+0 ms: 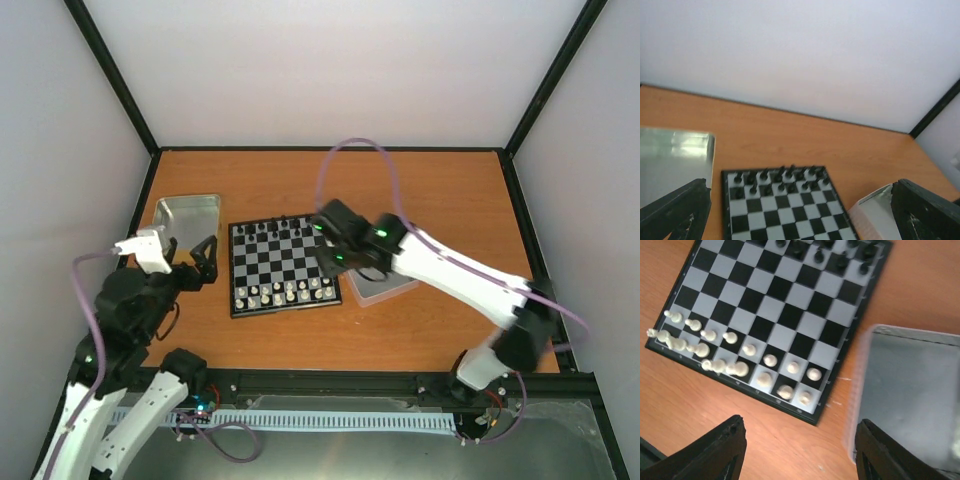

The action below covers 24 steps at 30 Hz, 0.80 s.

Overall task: Set up the chess pieces on the board
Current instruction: Reset both arms

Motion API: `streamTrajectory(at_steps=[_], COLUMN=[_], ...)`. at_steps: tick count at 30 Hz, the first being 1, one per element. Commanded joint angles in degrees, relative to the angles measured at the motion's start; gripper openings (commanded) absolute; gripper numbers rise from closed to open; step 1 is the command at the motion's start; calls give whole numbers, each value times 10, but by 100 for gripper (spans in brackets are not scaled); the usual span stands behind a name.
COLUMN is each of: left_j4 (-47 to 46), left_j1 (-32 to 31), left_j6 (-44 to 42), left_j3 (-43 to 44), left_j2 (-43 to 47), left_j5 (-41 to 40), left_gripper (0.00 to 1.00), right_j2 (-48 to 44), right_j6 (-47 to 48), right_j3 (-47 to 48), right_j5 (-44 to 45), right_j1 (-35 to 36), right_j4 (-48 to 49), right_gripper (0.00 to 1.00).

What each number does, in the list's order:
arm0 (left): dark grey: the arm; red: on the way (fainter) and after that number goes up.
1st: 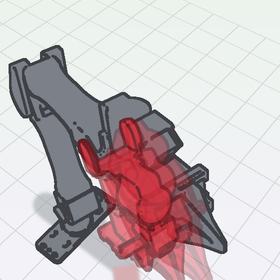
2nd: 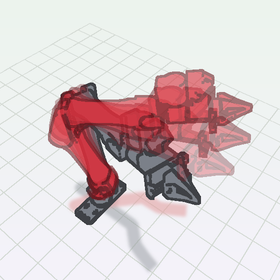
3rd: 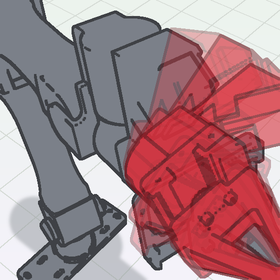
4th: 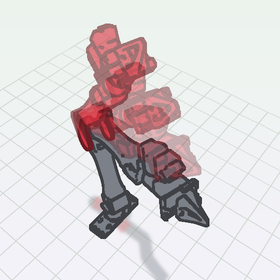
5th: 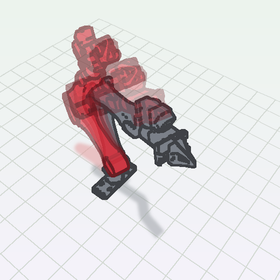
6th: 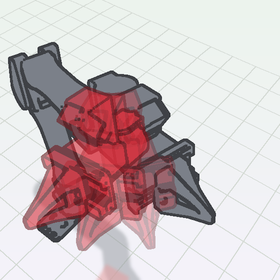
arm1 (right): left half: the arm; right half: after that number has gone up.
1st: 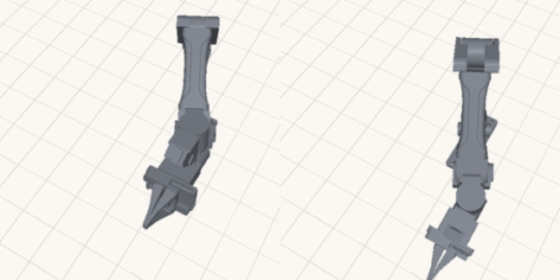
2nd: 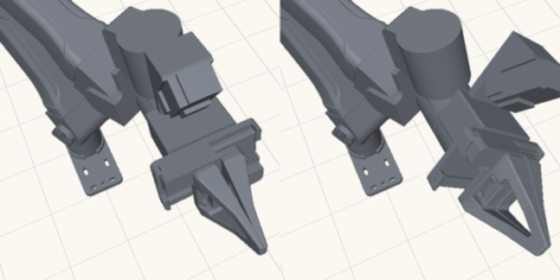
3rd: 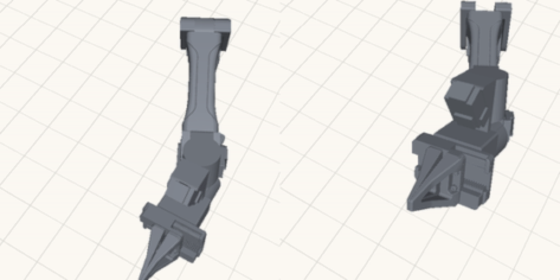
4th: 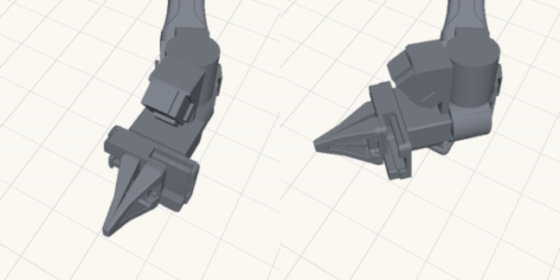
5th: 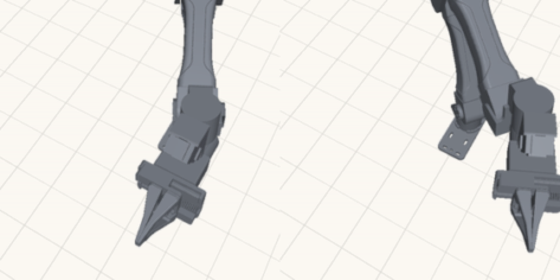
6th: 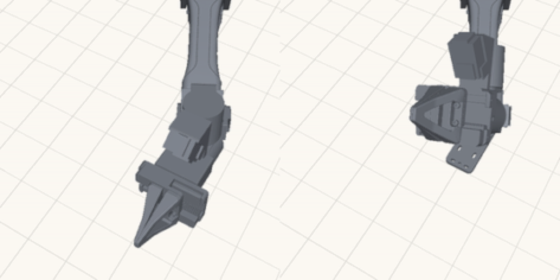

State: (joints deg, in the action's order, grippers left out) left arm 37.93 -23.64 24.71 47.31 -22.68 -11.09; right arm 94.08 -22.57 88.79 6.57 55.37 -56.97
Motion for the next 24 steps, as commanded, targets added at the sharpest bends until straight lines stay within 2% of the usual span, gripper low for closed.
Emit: streamTrajectory(at_steps=[1,5,9,16,24], left_j4=[13,75,99,118,147], left_j1=[-3,-3,-3,-3,-3], left_j6=[-56,-38,-34,-59,-93], left_j3=[69,115,140,201,278], left_j2=[22,8,0,1,6], left_j5=[45,7,-5,-50,-99], left_gripper=[100,100,100,100,100], right_j2=[-194,-402,-524,-618,-688], right_j6=[-45,-59,-50,-15,35], right_j3=[-161,-257,-273,-232,-212], right_j5=[143,228,288,440,544], right_j1=[-6,-5,-5,-5,-5], right_j4=[87,79,52,4,-1], right_gripper=[63,75,80,99,100])
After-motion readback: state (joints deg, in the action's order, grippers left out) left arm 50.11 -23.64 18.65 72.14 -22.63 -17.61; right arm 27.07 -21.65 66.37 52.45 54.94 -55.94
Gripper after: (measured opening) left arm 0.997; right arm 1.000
